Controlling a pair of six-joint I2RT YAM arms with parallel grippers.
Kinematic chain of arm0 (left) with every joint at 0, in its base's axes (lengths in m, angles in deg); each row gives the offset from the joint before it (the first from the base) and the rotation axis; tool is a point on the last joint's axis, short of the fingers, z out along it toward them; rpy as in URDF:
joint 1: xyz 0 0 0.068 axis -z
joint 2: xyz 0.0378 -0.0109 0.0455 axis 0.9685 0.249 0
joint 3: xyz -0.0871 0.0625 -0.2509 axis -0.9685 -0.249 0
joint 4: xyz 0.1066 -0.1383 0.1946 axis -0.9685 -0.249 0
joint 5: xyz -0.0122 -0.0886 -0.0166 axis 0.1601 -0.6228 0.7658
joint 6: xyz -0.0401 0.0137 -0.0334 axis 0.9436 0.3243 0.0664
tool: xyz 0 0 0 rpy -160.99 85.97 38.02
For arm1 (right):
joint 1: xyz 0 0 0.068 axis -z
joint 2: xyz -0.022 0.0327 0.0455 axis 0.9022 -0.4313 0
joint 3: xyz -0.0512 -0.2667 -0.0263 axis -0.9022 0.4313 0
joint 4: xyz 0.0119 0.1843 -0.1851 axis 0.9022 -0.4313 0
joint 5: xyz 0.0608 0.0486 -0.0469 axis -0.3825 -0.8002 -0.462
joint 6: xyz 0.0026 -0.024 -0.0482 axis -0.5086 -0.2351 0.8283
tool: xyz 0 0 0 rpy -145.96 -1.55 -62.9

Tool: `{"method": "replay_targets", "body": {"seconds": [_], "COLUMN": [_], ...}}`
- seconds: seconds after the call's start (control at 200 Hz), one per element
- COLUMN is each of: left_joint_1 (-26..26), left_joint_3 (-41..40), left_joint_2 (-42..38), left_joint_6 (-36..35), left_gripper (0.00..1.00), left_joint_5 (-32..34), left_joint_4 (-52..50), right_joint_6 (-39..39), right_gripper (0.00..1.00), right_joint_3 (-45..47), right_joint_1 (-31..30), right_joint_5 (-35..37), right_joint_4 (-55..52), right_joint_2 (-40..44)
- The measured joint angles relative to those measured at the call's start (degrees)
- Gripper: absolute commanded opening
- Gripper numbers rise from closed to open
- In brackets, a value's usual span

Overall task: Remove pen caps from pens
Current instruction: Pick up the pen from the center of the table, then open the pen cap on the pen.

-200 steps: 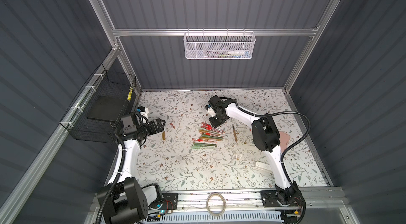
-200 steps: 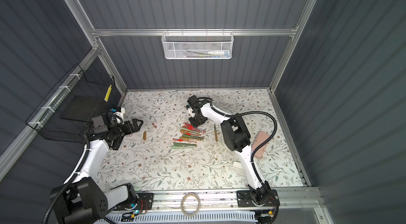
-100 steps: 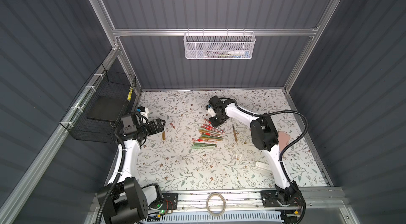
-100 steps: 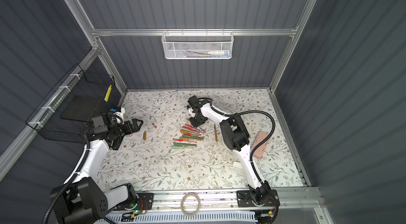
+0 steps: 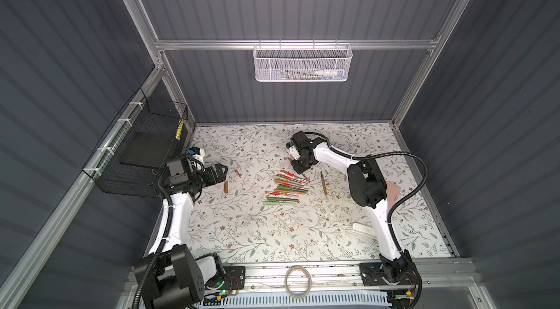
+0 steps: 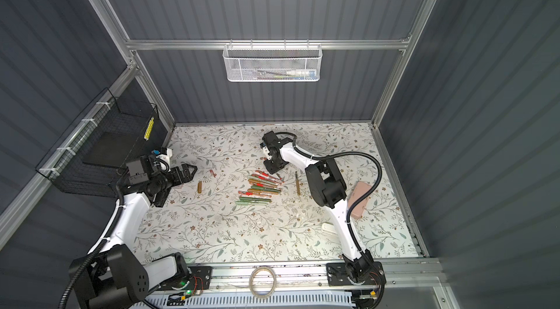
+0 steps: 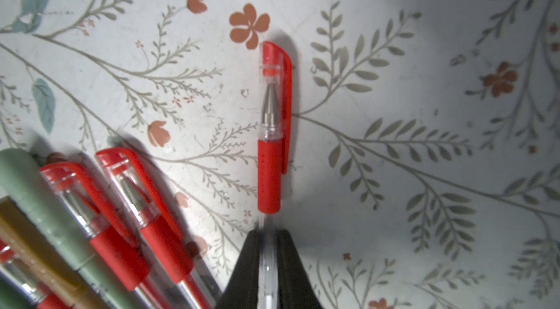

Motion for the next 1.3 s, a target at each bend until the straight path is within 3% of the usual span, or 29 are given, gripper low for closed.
{"method": "replay_targets", "body": {"seconds": [0.355,0.731,0.911,1.141,1.296], "left_joint_1": [-0.3,1.1,4.1,12.2,14.9], "left_joint_3": [0.5,12.1,12.1,5.8,3.3], "left_joint_2": [0.0,0.8,2.2,8.3,9.2], "left_joint_6": [0.0,3.7,14.2,32.9,36.5], "left_gripper": [1.00,0.97,0.97,1.00,0.97], "left_joint_5": [-2.3,-14.2,-20.2,-28.2,-30.2], "left_joint_4": [-1.1,-3.5,7.2,34.4,41.2], "right_joint_6": [0.8,-4.2,-7.7,-14.5,-19.5], "right_gripper": [0.00,0.00,0.00,0.00,0.00], "right_joint_3": [6.2,21.7,28.6,33.9,34.6], "right_joint_1": [0.7,0.3,-5.4,-11.0,-12.7], "right_joint_5": [3.1,-0.8,-1.8,-3.1,-3.1], "right_joint_4": [3.5,16.1,23.1,30.4,34.1], "right_joint_2": [5.1,27.9,37.6,43.2,43.2]}}
